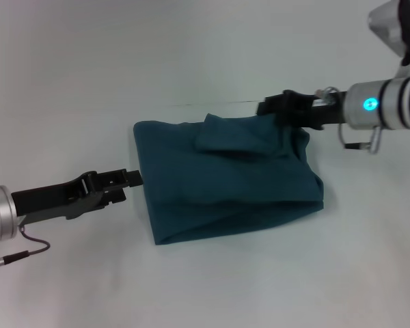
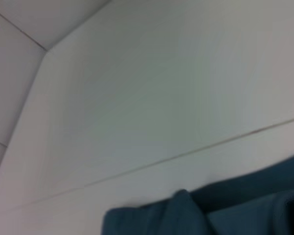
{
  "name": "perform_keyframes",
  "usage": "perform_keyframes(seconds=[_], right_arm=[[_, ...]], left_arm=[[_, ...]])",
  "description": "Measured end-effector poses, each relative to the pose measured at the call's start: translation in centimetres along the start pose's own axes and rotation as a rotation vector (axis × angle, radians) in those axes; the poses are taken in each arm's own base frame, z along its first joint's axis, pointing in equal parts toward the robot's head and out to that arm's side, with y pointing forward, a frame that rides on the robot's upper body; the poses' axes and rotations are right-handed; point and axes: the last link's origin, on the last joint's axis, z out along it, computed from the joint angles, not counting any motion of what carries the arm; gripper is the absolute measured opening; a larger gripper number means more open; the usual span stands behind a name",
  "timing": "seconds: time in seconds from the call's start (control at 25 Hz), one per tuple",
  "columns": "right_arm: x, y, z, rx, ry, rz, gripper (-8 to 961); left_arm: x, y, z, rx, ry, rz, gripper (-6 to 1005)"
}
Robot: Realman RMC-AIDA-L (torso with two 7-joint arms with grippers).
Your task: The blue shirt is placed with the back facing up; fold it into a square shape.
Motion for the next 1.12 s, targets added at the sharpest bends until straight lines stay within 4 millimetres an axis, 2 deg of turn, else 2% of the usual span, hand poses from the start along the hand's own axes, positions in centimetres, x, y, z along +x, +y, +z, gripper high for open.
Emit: perform_keyframes(seconds=[0.16, 0.28, 0.4, 0.52, 0.68, 0.84, 0.96, 1.12], right_arm=[[0.9, 0.7, 1.8, 0.039, -0.031, -0.017, 497], [1.4, 0.3, 2.8, 0.122, -0.046, -0.068, 497], [1.1, -0.5, 3.0, 0.207, -0.061, -0.105, 496], [0.4, -1.4, 2.5, 0.262, -0.067, -0.122, 491], [-0.5, -1.2, 1.8, 0.241, -0.067, -0.124, 485], [-1.8, 0.8, -0.3, 0.132, -0.001, -0.187, 479], [-2.1, 2.4, -1.5, 0.064, 0.064, -0.299, 475], [-1.4, 3.3, -1.4, 0.03, 0.134, -0.482, 469]], left_arm=[[0.2, -0.1, 0.0, 0.007, 0.007, -0.002, 646], [0.2, -0.1, 0.0, 0.009, 0.009, -0.002, 646], [0.3, -0.1, 0.0, 0.011, 0.013, -0.003, 646], [0.4, -0.1, 0.0, 0.014, 0.018, -0.002, 647], [0.6, -0.1, 0.0, 0.016, 0.02, 0.001, 647], [0.7, 0.1, -0.1, 0.014, 0.02, 0.005, 648], [0.7, 0.1, -0.1, 0.013, 0.019, 0.005, 648], [0.8, 0.1, -0.1, 0.012, 0.019, 0.002, 649]])
